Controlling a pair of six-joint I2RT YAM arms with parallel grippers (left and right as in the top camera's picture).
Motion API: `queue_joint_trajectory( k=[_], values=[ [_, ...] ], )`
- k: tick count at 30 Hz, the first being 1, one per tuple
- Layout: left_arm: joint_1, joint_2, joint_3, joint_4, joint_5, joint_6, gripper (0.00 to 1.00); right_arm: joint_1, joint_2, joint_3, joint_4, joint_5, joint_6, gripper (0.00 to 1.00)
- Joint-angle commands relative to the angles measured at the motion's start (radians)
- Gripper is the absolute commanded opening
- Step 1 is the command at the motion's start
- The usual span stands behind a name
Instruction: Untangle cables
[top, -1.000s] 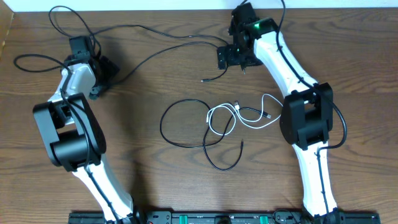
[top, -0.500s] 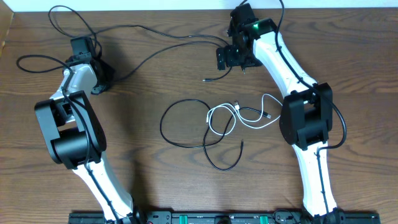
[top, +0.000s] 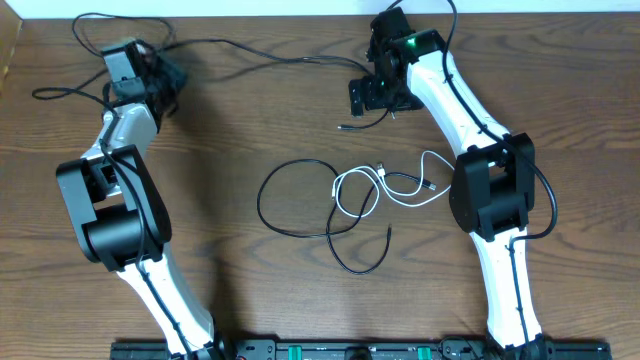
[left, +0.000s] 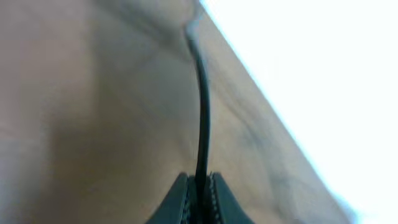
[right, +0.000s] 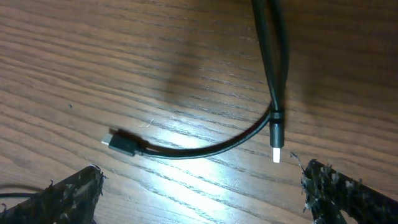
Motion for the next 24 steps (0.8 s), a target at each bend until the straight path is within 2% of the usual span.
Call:
queue_joint_trajectory(
  k=[1, 3, 4, 6, 8, 9, 11, 19, 24],
  values=[
    [0.0, 0.02, 0.005, 0.112, 0.112, -0.154, 0.08, 0.0, -0.003, 0.01, -0.002, 0.004, -0.009, 0.99],
    [-0.004, 0.02, 0.005, 0.161, 0.099, -0.158, 0.09, 0.002, -0.003, 0.01, -0.002, 0.004, -0.009, 0.99],
    [-0.007, 0.02, 0.005, 0.17, 0.087, -0.158, 0.17, 0.002, -0.003, 0.01, -0.002, 0.004, -0.009, 0.99],
    [-0.014, 0.02, 0.005, 0.159, 0.074, -0.156, 0.46, 0.002, -0.003, 0.01, -0.002, 0.004, -0.009, 0.99],
    [-0.022, 0.02, 0.005, 0.119, 0.074, -0.119, 0.8, 0.002, -0.003, 0.01, -0.002, 0.004, -0.009, 0.99],
    [-0.025, 0.021, 0.005, 0.101, 0.074, -0.083, 0.87, 0.002, -0.003, 0.01, -0.002, 0.004, -0.009, 0.99],
    [-0.026, 0.02, 0.005, 0.075, 0.075, -0.021, 0.9, 0.002, -0.003, 0.01, -0.002, 0.004, -0.009, 0.99],
    [0.001, -0.05, 0.005, -0.051, 0.066, 0.158, 0.93, 0.002, -0.003, 0.01, -0.004, 0.004, -0.006, 0.99],
    [0.008, -0.174, 0.005, -0.158, -0.035, 0.261, 0.96, 0.002, -0.003, 0.01, -0.001, 0.004, -0.006, 0.99]
  ],
)
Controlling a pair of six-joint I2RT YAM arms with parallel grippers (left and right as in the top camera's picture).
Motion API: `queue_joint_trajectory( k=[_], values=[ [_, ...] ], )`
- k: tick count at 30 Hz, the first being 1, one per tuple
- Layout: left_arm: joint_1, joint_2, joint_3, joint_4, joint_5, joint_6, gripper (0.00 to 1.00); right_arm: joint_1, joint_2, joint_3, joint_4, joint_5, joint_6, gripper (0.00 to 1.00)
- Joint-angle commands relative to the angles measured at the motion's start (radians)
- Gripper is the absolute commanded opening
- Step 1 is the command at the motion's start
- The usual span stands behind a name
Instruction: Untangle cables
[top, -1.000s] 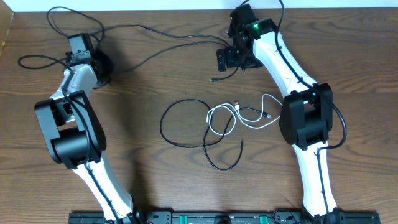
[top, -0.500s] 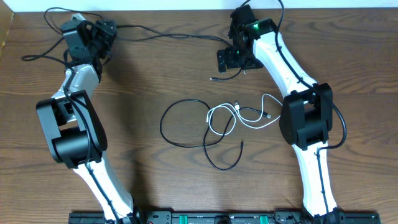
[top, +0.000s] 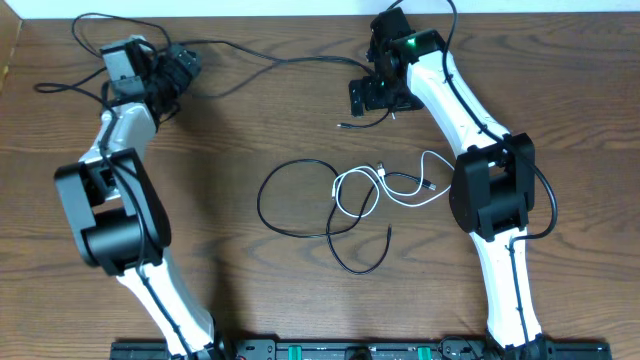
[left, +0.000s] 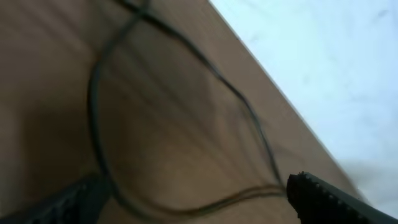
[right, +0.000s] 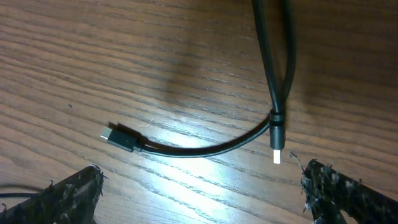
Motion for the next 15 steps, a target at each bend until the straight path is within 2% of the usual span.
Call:
queue_joint_trajectory(
  k=[1, 6, 15],
  values=[
    [0.005, -0.17, 0.006, -0.057, -0.102, 0.156, 0.96, 0.002, -0.003, 0.01, 0.003, 0.004, -0.005, 0.99],
    [-0.007, -0.278, 0.006, -0.154, -0.196, 0.196, 0.96, 0.001, -0.003, 0.01, 0.016, 0.005, 0.049, 0.99],
    [-0.006, -0.311, 0.006, -0.284, -0.204, 0.196, 0.96, -0.048, -0.003, 0.01, 0.015, 0.126, 0.1, 0.99]
  ],
)
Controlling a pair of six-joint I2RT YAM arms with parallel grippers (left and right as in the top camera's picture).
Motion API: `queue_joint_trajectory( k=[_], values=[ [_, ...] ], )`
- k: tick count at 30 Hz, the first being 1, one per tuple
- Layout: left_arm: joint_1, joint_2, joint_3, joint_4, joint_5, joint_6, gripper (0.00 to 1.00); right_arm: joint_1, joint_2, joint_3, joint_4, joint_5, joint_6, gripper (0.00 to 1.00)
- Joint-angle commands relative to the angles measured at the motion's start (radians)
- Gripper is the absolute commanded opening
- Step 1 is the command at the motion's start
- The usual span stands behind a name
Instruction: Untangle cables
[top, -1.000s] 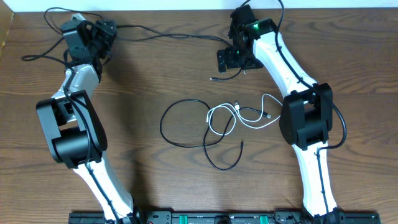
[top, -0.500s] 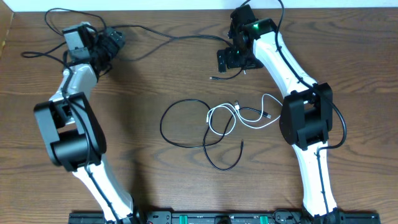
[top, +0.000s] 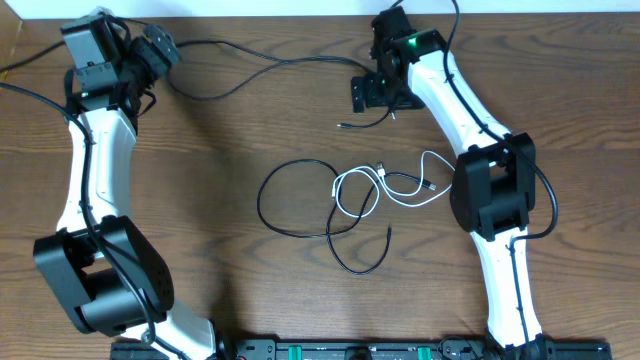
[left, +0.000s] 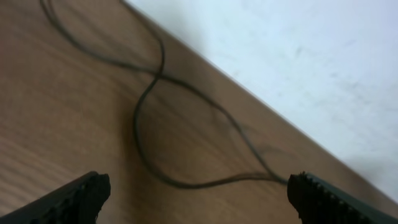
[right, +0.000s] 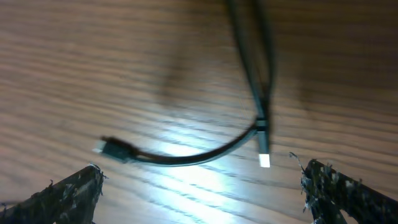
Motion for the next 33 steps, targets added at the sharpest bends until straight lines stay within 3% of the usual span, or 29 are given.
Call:
queue_joint_trajectory(
  k=[1, 9, 14, 17, 19, 23, 33],
  values=[
    [0.001, 0.014, 0.004, -0.016, -0.024, 0.023, 0.97, -0.045, -0.003, 0.01, 0.003, 0.089, 0.047, 0.99],
    [0.001, 0.014, 0.004, -0.029, -0.024, 0.023, 0.97, -0.066, -0.003, -0.035, 0.127, 0.059, -0.045, 0.99],
    [0.001, 0.014, 0.004, -0.041, -0.024, 0.023, 0.97, -0.05, -0.003, -0.11, 0.271, 0.059, -0.175, 0.99],
    [0.001, 0.014, 0.004, -0.041, -0.024, 0.023, 0.97, -0.046, -0.003, -0.15, 0.36, 0.045, -0.179, 0.99],
    [0.001, 0.014, 0.004, -0.041, -0.024, 0.023, 0.97, -0.044, -0.003, -0.18, 0.433, 0.032, -0.179, 0.95],
    [0.001, 0.014, 0.004, -0.041, -0.024, 0.023, 0.97, -0.039, -0.003, -0.232, 0.536, 0.033, -0.179, 0.74],
    [0.001, 0.014, 0.004, -0.041, -0.024, 0.023, 0.98, -0.037, -0.003, -0.362, 0.692, 0.032, -0.174, 0.73]
  ],
)
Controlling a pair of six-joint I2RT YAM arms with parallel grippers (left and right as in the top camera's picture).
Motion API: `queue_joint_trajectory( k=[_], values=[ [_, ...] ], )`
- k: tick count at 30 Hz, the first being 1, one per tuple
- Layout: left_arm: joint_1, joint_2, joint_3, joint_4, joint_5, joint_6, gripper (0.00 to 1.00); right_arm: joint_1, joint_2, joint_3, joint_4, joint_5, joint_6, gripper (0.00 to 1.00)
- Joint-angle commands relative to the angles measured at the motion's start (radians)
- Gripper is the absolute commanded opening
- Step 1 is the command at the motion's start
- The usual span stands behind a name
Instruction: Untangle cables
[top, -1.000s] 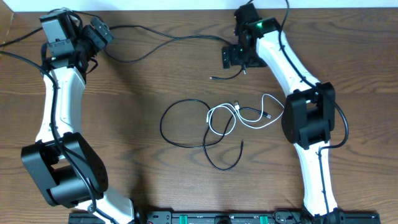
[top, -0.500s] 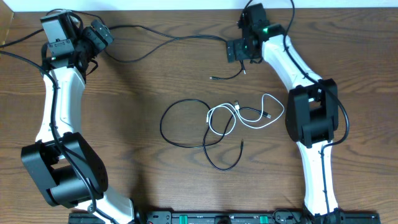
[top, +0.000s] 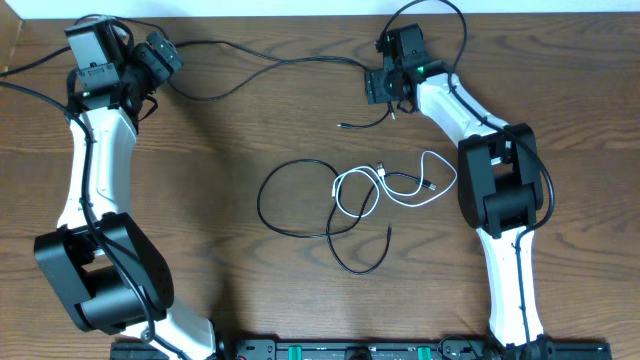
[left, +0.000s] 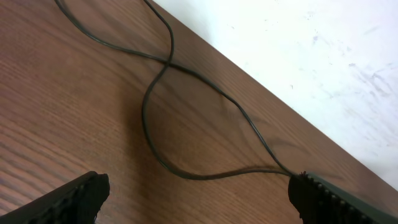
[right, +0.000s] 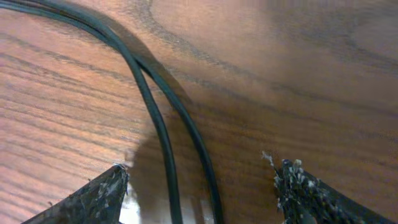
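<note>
A long black cable (top: 260, 60) runs along the back of the table from the far left corner to my right gripper. Its crossing strands (left: 186, 118) show in the left wrist view ahead of my open left gripper (left: 196, 199), which holds nothing. My left gripper (top: 150, 60) sits at the back left. My right gripper (top: 385, 85) is open at the back, low over the table, and two black strands (right: 168, 143) pass between its fingers (right: 93, 202). In the table's middle a black cable loop (top: 300, 200) and a white cable (top: 400, 185) lie tangled.
The table's back edge and a white wall (left: 298, 68) lie just beyond the left gripper. A black cable end with a small plug (top: 345, 126) lies below the right gripper. Each arm's own black lead (top: 440, 15) hangs near its wrist.
My right gripper has moved back and lower, so two black strands now run between its open fingers and the plug ends have left its view. The left gripper has hardly moved.
At first my left gripper was shut on the black cable at the back left, the right one open over two plug ends. Then the left was open with the cable lying free, then further back at the corner. Now the right gripper straddles the strands.
</note>
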Motion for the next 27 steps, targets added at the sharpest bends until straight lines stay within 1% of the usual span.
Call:
queue_joint_trajectory(
  k=[1, 2, 3, 4, 5, 6, 8, 9, 10, 14, 17, 23, 27],
  values=[
    [0.001, 0.005, 0.005, -0.003, -0.01, 0.018, 0.98, 0.011, -0.002, -0.062, 0.036, -0.005, 0.0, 0.73],
    [0.001, 0.005, 0.005, -0.003, -0.01, 0.018, 0.98, 0.01, -0.002, -0.069, 0.039, -0.005, 0.006, 0.7],
    [0.001, 0.005, 0.005, -0.003, -0.01, 0.018, 0.98, 0.011, -0.002, -0.076, 0.039, -0.011, 0.012, 0.63],
    [0.001, 0.005, 0.005, -0.003, -0.01, 0.018, 0.97, 0.013, -0.002, -0.079, 0.036, -0.024, 0.013, 0.54],
    [0.001, 0.005, 0.005, -0.003, -0.01, 0.018, 0.97, 0.013, -0.002, -0.08, 0.03, -0.038, 0.013, 0.49],
    [0.001, 0.005, 0.005, -0.003, -0.01, 0.018, 0.98, 0.015, -0.002, -0.08, 0.024, -0.055, 0.012, 0.4],
    [0.001, 0.005, 0.005, -0.003, -0.01, 0.018, 0.97, 0.019, -0.002, -0.08, 0.016, -0.06, 0.013, 0.1],
    [0.001, 0.005, 0.005, -0.003, -0.01, 0.018, 0.98, 0.021, -0.003, -0.08, 0.016, -0.06, 0.013, 0.04],
    [0.001, 0.005, 0.005, -0.003, -0.01, 0.018, 0.98, 0.022, -0.005, -0.08, 0.014, -0.061, 0.014, 0.01],
    [0.001, 0.005, 0.005, -0.003, -0.01, 0.018, 0.98, 0.019, -0.047, -0.08, -0.004, -0.064, 0.07, 0.01],
    [0.001, 0.005, 0.005, -0.003, -0.01, 0.018, 0.97, 0.009, -0.106, -0.08, -0.024, -0.055, 0.072, 0.01],
    [0.001, 0.005, 0.005, -0.003, -0.01, 0.018, 0.98, -0.034, -0.223, -0.08, -0.076, 0.028, 0.073, 0.01],
    [0.001, 0.005, 0.005, -0.003, -0.01, 0.018, 0.98, -0.072, -0.282, -0.08, -0.116, 0.03, 0.073, 0.01]
  ],
)
